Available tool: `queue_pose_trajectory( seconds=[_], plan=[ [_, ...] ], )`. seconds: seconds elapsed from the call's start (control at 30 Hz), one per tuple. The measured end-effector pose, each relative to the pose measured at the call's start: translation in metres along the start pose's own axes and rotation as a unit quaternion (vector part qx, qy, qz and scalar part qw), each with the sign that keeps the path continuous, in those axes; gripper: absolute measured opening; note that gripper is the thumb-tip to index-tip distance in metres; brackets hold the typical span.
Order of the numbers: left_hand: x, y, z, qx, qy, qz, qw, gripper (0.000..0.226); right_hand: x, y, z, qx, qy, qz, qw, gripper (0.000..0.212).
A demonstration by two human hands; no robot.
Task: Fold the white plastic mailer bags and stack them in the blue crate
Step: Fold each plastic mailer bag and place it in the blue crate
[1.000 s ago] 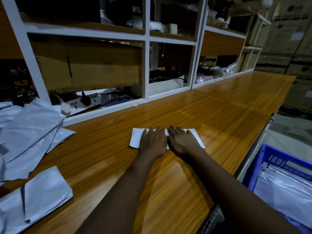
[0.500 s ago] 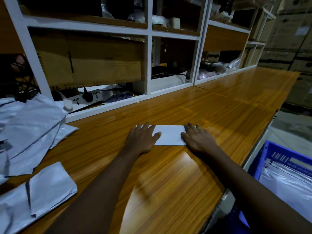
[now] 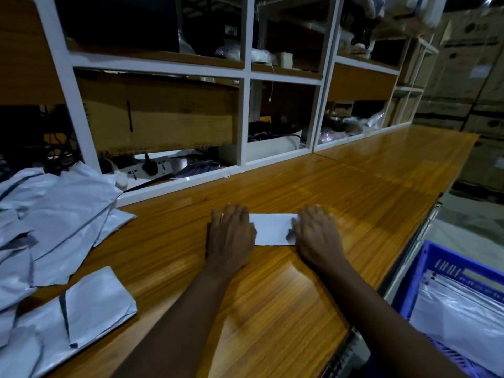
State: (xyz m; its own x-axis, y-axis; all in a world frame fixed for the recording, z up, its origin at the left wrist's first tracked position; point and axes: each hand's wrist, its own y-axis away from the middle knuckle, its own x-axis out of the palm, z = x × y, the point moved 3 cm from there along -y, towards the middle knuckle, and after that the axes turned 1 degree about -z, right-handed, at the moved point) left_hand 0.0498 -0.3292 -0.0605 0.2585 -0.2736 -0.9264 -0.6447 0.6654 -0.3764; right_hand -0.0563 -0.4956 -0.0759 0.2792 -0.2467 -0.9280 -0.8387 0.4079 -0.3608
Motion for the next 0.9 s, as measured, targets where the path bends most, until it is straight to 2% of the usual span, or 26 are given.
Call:
queue_pose_trajectory(
  seconds=[0.07, 0.17, 0.3, 0.4, 0.5, 0.63, 0.73, 0.83, 0.9],
  plan=[
    [-0.001, -0.008, -0.023, 0.055, 0.006, -0.001, 0.998, 0.053, 0.002, -0.010, 0.019, -0.085, -0.042, 0.019, 0.995, 0.051],
    [0.010, -0.021, -0.040, 0.071, 0.051, 0.044, 0.995, 0.055, 0.002, -0.023, 0.033, -0.123, -0.081, 0.035, 0.988, 0.058],
    [0.024, -0.031, -0.033, 0.070, 0.058, 0.097, 0.991, 0.050, 0.006, -0.022, 0.024, -0.100, -0.018, 0.089, 0.991, 0.053],
    [0.025, -0.033, -0.015, 0.031, 0.080, 0.127, 0.988, 0.055, 0.006, -0.020, 0.015, -0.100, 0.024, 0.102, 0.990, 0.059],
    [0.028, -0.033, 0.004, 0.012, 0.073, 0.144, 0.987, 0.059, 0.010, -0.020, -0.011, -0.064, 0.024, 0.111, 0.991, 0.044],
    [0.027, -0.030, 0.017, -0.024, 0.086, 0.155, 0.984, 0.063, 0.012, -0.015, -0.038, 0.002, 0.014, 0.141, 0.990, 0.040],
    [0.019, -0.026, 0.017, -0.047, 0.059, 0.086, 0.993, 0.059, 0.009, -0.014, -0.045, 0.056, -0.008, 0.061, 0.997, 0.039],
    [0.007, -0.024, 0.010, -0.025, 0.013, -0.007, 1.000, 0.051, 0.006, -0.021, -0.044, 0.053, -0.094, -0.056, 0.993, 0.046],
    [-0.002, -0.028, 0.000, -0.007, 0.013, -0.049, 0.999, 0.044, -0.006, -0.025, -0.036, 0.045, -0.147, -0.114, 0.982, 0.043]
  ],
)
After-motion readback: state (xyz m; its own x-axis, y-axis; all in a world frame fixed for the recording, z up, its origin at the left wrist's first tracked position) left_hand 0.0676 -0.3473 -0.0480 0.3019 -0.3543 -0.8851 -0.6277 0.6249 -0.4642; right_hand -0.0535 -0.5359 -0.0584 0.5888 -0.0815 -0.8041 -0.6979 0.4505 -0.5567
